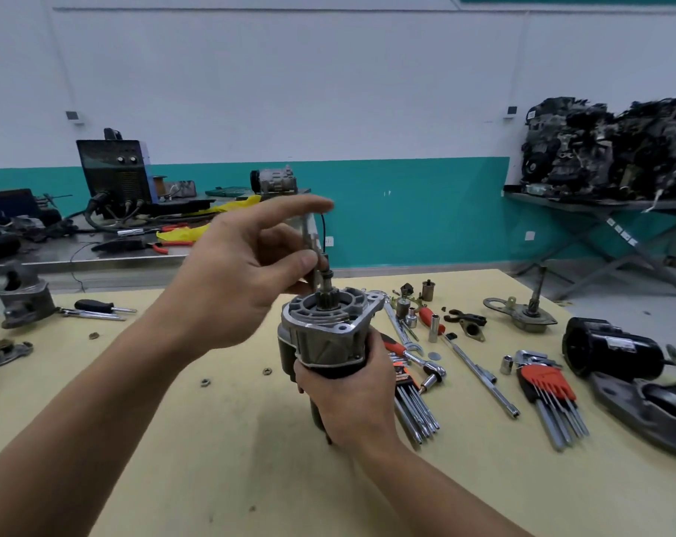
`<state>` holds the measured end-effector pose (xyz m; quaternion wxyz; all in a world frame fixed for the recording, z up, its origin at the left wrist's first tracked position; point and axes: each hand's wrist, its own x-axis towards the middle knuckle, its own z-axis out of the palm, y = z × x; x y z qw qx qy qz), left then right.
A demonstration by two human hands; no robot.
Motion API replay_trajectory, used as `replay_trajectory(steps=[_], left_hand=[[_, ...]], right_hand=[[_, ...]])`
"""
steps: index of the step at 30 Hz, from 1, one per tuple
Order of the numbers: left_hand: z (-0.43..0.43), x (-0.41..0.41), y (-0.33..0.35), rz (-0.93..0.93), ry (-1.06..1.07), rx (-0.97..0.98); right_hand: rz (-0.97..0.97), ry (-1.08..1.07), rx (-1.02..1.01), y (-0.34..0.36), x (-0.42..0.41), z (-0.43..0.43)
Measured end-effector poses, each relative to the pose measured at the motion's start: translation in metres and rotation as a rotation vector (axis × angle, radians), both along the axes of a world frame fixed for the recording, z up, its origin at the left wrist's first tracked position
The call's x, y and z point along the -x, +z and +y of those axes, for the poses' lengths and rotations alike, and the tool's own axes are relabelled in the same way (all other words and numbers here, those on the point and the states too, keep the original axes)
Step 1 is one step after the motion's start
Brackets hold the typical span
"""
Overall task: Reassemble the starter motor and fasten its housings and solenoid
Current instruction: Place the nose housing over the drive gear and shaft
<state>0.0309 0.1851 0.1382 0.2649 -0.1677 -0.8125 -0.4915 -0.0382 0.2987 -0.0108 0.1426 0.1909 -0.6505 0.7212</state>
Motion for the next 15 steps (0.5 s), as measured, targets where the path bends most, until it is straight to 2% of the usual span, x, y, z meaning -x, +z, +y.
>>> replay_trajectory(steps=[3, 6, 15], left_hand=[[0.019, 0.008, -0.006, 0.021, 0.137, 0.135], [0.031, 0.015, -0.018, 0.019, 0.235, 0.169], [0.038, 0.022, -0.017, -0.089, 0.365, 0.280]], right_hand=[[-0.028, -0.015, -0.020, -0.001, 0.000, -0.001], [-0.037, -0.009, -0.039, -0.001, 0.000, -0.002], [-0.055, -0.012, -0.047, -0.002, 0.002, -0.001]])
